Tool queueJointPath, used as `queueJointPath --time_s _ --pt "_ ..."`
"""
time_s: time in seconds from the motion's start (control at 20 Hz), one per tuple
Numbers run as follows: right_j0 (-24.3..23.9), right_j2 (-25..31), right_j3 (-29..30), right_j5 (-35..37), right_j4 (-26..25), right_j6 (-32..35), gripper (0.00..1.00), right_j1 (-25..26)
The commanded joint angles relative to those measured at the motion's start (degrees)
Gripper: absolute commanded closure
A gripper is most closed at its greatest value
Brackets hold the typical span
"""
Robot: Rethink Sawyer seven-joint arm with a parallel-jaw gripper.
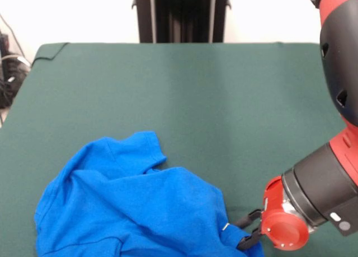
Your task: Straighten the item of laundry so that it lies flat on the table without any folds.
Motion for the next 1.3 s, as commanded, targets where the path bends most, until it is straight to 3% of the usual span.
queueJointPath --time_s 0.05,0.35,0.55,0.75,1.3 --pt "2.26 -4.55 0.11 4.33 -6.5 -26.31 0.0 0.52" --pt "3.58 -5.53 0.56 4.89 -5.55 -23.83 0.0 2.01" --pt "5.03 -8.15 2.59 5.74 -5.58 -16.03 0.0 3.18" --pt "5.24 -14.91 3.97 6.55 -0.45 -5.43 0.0 4.66" --pt "4.81 -31.6 7.33 17.84 12.29 0.44 0.0 6.0"
